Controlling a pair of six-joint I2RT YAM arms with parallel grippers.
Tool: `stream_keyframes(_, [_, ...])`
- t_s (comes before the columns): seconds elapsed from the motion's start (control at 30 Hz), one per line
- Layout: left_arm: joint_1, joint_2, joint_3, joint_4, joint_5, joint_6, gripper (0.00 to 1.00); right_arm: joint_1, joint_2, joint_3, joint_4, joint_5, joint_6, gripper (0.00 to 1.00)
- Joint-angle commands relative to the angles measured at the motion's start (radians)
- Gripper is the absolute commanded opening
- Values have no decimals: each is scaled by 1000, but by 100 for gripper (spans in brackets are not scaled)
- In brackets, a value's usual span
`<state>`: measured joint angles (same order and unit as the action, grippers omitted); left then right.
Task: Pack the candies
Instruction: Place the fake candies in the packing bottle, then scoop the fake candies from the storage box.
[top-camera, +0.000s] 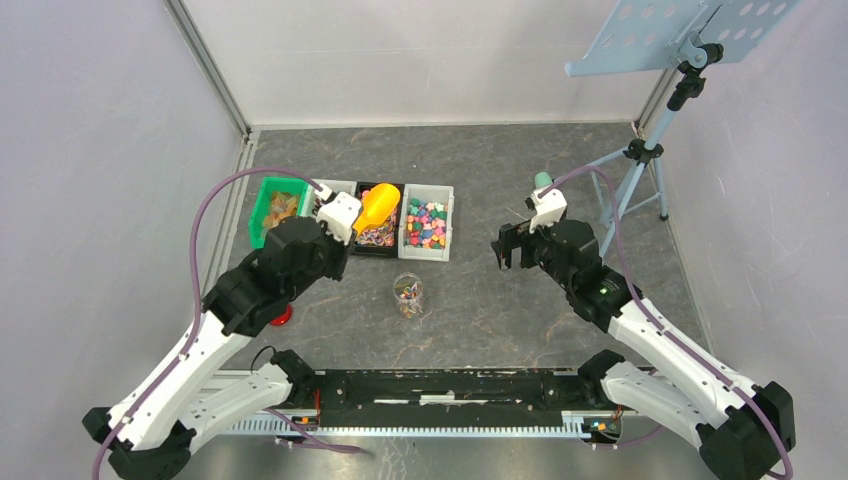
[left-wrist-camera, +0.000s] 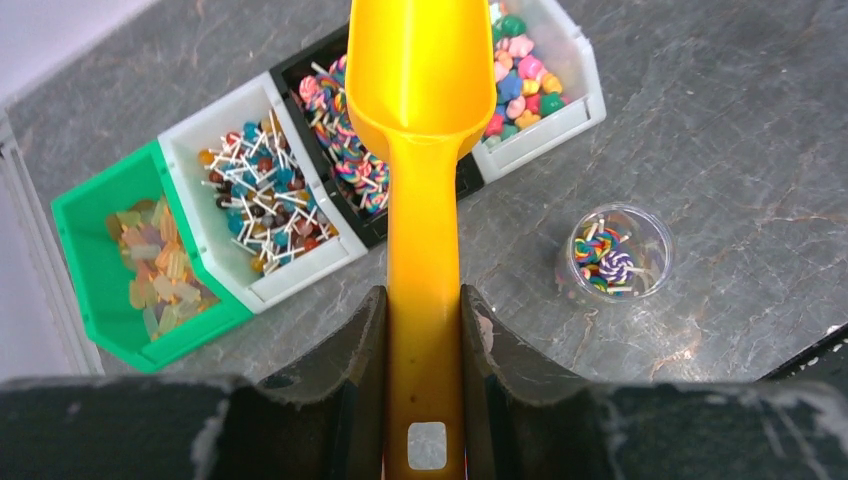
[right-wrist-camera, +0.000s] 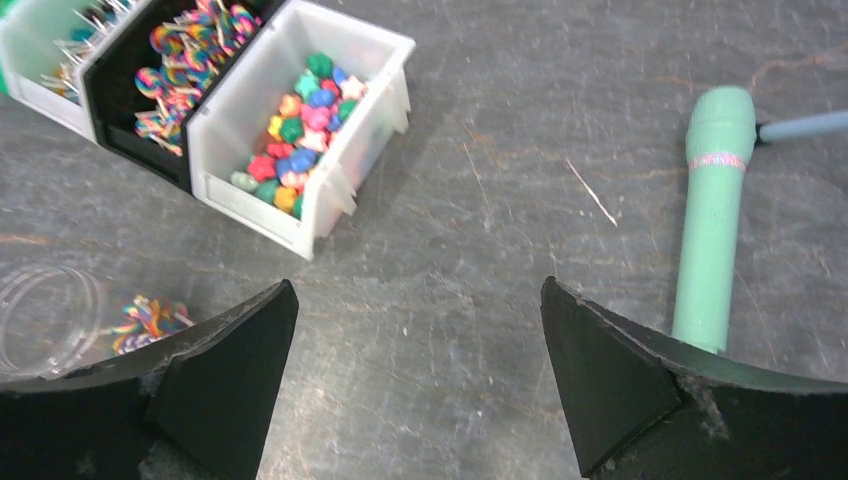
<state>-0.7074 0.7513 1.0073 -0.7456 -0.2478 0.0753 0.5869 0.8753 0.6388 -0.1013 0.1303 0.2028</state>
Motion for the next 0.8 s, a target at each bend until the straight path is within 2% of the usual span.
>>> stream_keyframes(0.0, [53,32,72,-12,-23,-65,2,-5,4,10,-75,-49,-54,98])
stream_keyframes(0.07, [104,42,59,-26,-14,-65,2,-4,-6,-1,-79,-64,-61,98])
stream_keyframes(0.2, [281,71,76,-81,90,-117,2,-4,-32,-20,-77,-78,-70,98])
stream_keyframes(0.37, [416,162,105,-158,101,-120,2,-4,-56,-15,-96,-103,-91,98])
stream_keyframes(0.57, [522,260,103,-153,202,-167,2,-4,-119,-68,-59,-272,-33,98])
stream_keyframes(0.77, [616,334,149,-159,144,-196,2,-4,-175,-136,-36,-245,29,98])
